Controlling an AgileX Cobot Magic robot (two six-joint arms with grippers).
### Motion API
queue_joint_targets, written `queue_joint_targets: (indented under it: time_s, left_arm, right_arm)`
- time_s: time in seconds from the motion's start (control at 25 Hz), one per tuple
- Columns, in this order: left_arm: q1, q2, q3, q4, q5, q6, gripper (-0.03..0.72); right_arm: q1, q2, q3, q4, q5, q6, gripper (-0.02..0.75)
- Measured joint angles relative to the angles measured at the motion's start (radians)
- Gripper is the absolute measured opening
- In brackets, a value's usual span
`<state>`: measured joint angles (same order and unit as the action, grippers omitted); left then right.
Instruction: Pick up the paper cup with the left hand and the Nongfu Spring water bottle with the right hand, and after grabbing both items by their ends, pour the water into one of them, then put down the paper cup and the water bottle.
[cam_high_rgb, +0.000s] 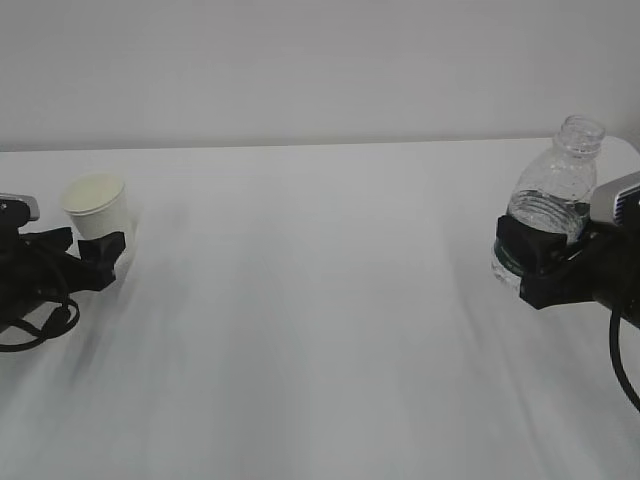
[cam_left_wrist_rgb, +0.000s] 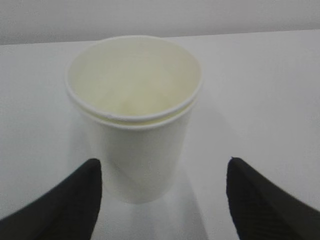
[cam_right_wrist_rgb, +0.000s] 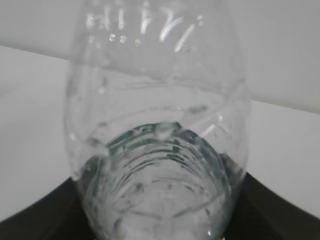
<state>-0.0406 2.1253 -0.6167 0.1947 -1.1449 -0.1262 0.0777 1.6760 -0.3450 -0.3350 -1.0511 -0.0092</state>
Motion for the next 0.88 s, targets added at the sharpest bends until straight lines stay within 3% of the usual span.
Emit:
queue_joint_targets:
  time_s: [0.56, 0.88]
  left_arm:
    - [0.000, 0.032, -0.044, -0.053, 0.000, 0.000, 0.559]
    - [0.000, 0.036, -0.084, -0.052, 0.037, 0.000, 0.669]
  right_arm:
    - [0.000, 0.000, 0.000, 0.000, 0.002, 0.000, 0.477]
    - [0.000, -0.006, 0.000, -0.007, 0.002, 0.000, 0.477]
